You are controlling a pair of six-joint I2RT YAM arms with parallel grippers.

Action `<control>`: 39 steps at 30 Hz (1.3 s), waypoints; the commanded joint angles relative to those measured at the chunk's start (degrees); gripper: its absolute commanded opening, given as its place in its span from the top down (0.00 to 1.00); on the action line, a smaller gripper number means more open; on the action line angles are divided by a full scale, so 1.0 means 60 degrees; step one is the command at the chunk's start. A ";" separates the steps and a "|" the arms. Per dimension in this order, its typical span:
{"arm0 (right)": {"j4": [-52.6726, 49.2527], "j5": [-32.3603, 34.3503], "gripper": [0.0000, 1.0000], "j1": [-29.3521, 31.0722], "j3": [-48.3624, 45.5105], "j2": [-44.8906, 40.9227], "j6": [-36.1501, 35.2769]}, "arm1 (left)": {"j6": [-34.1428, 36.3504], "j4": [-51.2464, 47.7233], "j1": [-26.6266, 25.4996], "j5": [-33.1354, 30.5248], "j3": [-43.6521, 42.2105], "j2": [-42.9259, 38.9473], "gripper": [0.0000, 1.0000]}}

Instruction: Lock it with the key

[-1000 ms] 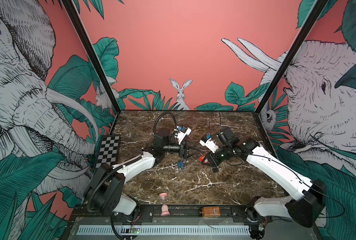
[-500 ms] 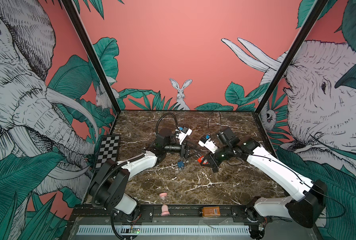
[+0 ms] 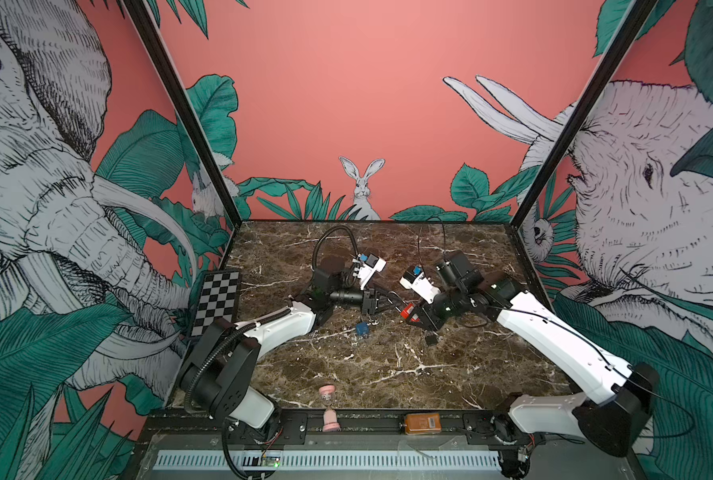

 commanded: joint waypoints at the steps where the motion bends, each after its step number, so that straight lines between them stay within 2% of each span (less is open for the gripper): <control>1: 0.0417 0.0279 1.00 0.0048 0.0211 -0.0257 -0.0422 | -0.0167 0.0306 -0.0156 0.0281 0.0134 -0.0045 0.57; 11: 0.1157 0.1576 1.00 0.0810 -0.0128 -0.0488 -0.1018 | -0.0532 0.0602 -0.0326 0.0089 0.0257 0.0133 0.63; 19: 0.1795 0.1639 1.00 0.0909 -0.0652 -0.1007 -0.1226 | -0.1050 0.1092 -0.0340 -0.0256 0.0183 0.0357 0.78; 25: 0.2076 0.1973 1.00 0.1098 -0.0947 -0.1088 -0.1447 | -0.1731 0.1911 -0.0407 -0.0358 0.0179 0.0655 0.80; 31: 0.2679 0.2966 1.00 0.1333 -0.1302 -0.1272 -0.1457 | -0.2302 0.2276 -0.0440 -0.0747 0.0175 0.0904 0.94; 35: 0.3364 0.3469 1.00 0.1440 -0.1693 -0.1667 -0.1485 | -0.2632 0.2350 -0.0487 -0.1006 0.0234 0.1080 0.86; 39: 0.3711 0.3681 1.00 0.1445 -0.1885 -0.1982 -0.1516 | -0.2737 0.2222 -0.0517 -0.1357 0.0236 0.1153 0.63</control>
